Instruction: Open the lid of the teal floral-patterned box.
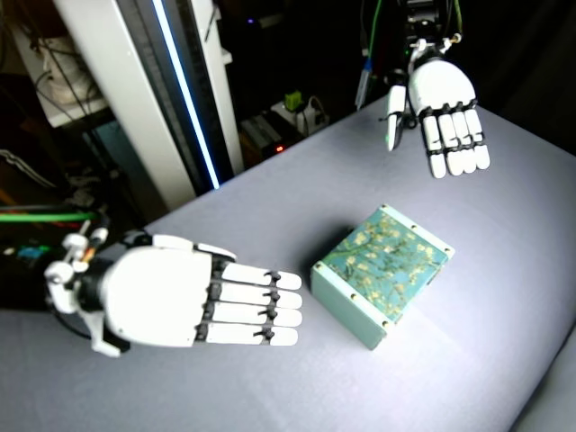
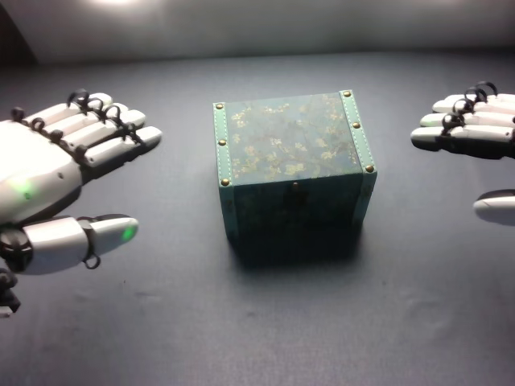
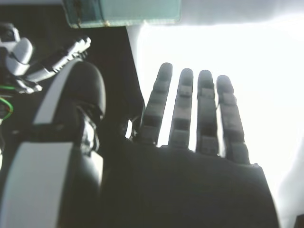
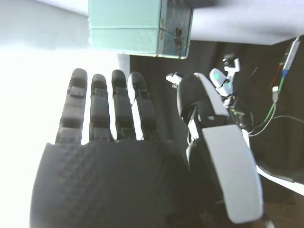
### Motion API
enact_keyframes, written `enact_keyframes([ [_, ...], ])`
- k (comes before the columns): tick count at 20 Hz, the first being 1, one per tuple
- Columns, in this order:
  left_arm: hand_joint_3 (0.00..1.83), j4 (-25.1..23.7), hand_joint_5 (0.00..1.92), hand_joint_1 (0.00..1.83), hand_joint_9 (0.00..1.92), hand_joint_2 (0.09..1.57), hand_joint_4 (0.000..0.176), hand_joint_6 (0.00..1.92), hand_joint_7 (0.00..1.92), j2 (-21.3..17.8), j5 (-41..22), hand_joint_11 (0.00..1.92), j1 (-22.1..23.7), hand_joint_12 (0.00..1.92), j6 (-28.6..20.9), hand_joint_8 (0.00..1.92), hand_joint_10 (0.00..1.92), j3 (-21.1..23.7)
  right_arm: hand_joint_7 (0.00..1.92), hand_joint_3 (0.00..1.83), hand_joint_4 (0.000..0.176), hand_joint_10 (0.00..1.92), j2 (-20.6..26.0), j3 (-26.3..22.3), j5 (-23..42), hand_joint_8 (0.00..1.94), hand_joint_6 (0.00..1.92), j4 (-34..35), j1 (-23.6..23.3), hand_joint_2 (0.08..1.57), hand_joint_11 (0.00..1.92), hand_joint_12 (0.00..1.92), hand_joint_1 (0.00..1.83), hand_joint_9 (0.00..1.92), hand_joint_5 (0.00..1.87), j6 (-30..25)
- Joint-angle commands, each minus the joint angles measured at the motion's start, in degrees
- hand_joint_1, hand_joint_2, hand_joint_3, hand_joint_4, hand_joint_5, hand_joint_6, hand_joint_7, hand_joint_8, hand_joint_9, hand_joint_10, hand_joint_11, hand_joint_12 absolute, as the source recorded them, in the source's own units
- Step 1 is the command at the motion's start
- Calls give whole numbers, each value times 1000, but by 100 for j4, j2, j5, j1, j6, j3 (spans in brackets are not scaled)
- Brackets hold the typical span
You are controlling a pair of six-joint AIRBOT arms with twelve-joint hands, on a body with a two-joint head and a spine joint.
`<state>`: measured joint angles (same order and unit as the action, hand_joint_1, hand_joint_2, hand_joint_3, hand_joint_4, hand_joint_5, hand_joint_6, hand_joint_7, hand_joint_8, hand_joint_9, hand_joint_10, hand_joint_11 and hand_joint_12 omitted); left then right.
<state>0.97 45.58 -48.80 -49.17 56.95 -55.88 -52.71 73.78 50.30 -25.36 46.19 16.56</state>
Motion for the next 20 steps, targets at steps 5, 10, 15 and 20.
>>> enact_keyframes([
  [5, 8, -606, 0, 0, 136, 1463, 0, 0, 65, 365, 260, 35, 500, 19, -394, 7, 17, -326, 24, 11, 0, 0, -159, 212, 111, 3, 3, -203, -220, 1565, 0, 0, 28, 0, 74, -238],
  [10, 0, -926, 8, 0, 124, 1431, 0, 1, 82, 536, 736, 122, 777, 72, -472, 1, 0, -501, 9, 0, 0, 0, -395, 367, -335, 3, 9, -714, -570, 1550, 0, 0, 0, 0, 48, -278],
  [15, 0, -1179, 54, 34, 188, 1464, 0, 10, 50, 621, 866, 20, 854, 60, -592, 3, 7, -517, 13, 0, 0, 0, -578, 457, -413, 1, 3, -904, -640, 1462, 4, 2, 0, 0, 59, -352],
  [20, 0, -1553, 15, 4, 53, 1442, 0, 0, 20, 775, 1064, 0, 942, 85, -1040, 3, 4, -687, 0, 0, 37, 0, -653, 471, -426, 0, 0, -1004, -651, 1304, 52, 48, 0, 0, 0, -401],
])
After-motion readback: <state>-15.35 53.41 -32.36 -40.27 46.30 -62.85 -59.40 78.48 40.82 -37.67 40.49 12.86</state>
